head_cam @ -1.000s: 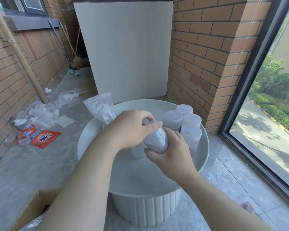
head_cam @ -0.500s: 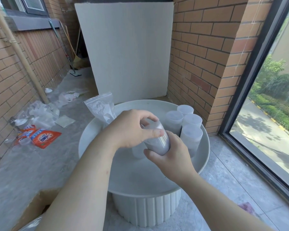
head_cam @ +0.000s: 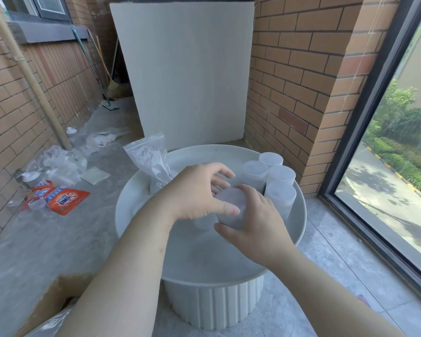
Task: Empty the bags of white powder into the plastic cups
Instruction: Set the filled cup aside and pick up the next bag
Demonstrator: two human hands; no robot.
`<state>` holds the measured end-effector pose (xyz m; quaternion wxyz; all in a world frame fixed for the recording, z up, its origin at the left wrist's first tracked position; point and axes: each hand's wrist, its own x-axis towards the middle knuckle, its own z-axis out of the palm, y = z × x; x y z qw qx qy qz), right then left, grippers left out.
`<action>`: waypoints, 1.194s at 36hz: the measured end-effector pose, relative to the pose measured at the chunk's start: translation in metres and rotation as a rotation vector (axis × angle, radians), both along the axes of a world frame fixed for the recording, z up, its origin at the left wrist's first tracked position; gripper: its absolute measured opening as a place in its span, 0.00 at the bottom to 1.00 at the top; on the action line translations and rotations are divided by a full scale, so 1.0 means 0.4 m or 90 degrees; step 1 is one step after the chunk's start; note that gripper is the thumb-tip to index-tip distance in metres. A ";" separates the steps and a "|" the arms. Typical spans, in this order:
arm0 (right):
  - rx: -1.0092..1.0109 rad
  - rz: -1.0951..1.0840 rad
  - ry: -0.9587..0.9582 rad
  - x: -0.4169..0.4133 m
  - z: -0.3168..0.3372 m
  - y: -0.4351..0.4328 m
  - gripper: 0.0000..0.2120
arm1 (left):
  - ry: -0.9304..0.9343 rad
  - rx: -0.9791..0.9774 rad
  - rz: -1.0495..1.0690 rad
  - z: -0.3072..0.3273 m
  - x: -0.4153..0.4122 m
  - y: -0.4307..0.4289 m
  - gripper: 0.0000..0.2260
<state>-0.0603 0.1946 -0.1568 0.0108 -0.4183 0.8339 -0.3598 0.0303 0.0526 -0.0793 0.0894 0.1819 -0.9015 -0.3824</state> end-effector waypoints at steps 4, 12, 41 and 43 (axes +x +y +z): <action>0.029 -0.001 0.019 -0.001 -0.016 0.010 0.37 | 0.025 -0.003 0.041 -0.005 -0.007 -0.003 0.20; 0.140 -0.070 0.381 -0.005 -0.038 -0.002 0.28 | 0.122 -0.065 0.232 -0.037 -0.011 -0.053 0.08; 0.343 -0.146 0.178 -0.029 0.007 -0.134 0.39 | 0.022 -0.009 0.278 -0.088 -0.024 -0.075 0.19; 0.337 -0.148 0.179 -0.036 0.003 -0.138 0.38 | 0.022 -0.011 0.277 -0.086 -0.023 -0.073 0.20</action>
